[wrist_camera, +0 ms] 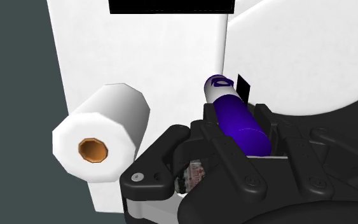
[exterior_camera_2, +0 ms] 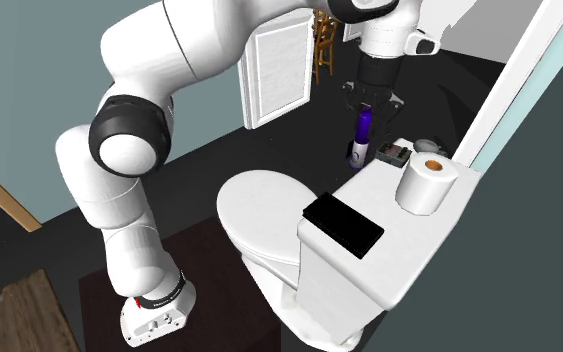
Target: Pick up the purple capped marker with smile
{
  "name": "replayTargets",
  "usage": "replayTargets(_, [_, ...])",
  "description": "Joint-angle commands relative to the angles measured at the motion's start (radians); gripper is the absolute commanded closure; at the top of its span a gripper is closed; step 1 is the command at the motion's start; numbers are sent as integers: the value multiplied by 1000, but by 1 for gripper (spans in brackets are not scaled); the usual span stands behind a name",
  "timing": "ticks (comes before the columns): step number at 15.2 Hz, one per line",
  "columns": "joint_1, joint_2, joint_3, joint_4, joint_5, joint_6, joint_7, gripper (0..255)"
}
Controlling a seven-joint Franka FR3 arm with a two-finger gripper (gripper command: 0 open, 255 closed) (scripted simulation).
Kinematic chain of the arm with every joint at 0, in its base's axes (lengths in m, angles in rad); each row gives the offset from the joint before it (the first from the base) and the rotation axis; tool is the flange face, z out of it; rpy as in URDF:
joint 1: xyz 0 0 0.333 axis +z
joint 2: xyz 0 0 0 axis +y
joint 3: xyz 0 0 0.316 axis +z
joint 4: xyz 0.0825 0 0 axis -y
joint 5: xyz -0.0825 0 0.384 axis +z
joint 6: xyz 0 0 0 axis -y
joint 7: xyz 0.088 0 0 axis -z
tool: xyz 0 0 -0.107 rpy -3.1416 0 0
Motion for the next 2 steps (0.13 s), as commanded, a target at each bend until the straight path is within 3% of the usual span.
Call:
replayTargets(1, [-3, 16, -1, 40, 5, -25, -2, 255])
replayTargets(2, [-3, 16, -1, 40, 4, -25, -2, 255])
